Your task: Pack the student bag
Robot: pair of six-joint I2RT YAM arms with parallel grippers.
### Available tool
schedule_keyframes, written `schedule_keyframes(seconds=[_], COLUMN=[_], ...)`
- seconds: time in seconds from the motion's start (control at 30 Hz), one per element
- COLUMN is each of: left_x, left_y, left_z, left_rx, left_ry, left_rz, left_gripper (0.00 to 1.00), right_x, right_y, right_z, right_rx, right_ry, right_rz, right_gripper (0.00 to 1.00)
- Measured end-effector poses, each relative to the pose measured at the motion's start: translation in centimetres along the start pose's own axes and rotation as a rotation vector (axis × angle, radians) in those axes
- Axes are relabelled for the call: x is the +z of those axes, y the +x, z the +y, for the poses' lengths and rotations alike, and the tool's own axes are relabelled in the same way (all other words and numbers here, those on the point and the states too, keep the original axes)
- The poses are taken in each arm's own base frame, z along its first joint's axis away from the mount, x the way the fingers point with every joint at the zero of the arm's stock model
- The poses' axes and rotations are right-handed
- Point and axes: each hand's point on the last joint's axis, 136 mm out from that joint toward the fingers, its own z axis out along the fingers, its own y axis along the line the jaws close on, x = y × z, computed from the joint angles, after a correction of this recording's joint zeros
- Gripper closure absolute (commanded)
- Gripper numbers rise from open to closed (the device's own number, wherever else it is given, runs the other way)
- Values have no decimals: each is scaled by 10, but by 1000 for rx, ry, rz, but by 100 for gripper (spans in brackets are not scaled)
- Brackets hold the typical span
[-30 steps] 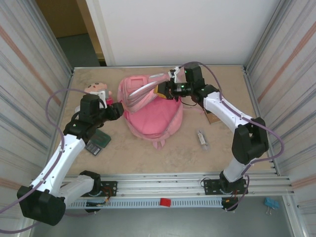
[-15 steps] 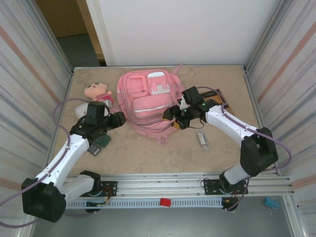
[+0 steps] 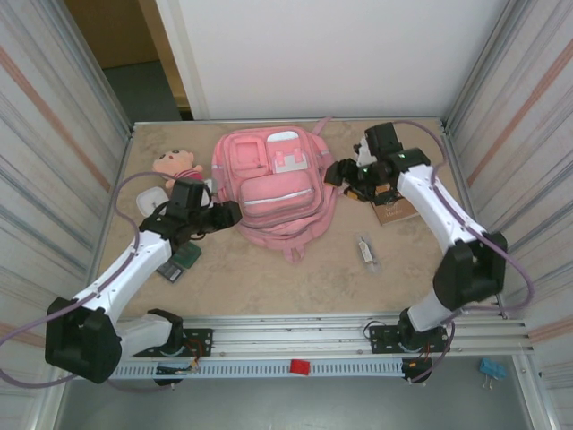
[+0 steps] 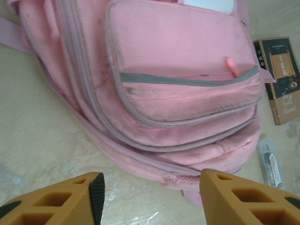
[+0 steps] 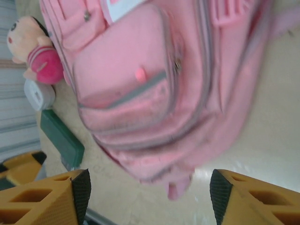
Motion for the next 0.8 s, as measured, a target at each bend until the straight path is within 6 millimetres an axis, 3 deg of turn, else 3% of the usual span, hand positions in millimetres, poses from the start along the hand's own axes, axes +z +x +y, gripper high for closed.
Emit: schedule_keyframes(seconds=[0.17, 0.27, 0.4, 0.63, 0.73, 0.8], left_x=[2, 2, 2, 2, 5, 6], left_y=[-4, -6, -9, -10, -11, -10], left_z=[-9, -10, -10, -10, -9, -9], left_rx=[2, -2, 0, 0, 0, -1], left_ry=[23, 27, 25, 21, 21, 20], left_rz=[-15, -24, -35, -42, -41, -36], left_gripper=[44, 44, 44, 44, 44, 44], right_x=[65, 104, 137, 157, 145, 127], right_y=[-27, -25, -8, 38, 47, 43], right_z=[-8, -21, -24, -1, 7, 11], right_rx=[-16, -9, -24, -70, -86, -94], right_ry=[0, 13, 12, -24, -30, -27], right_rz=[16, 54, 98, 133, 131, 108], right_gripper=[33, 34, 35, 34, 32, 31])
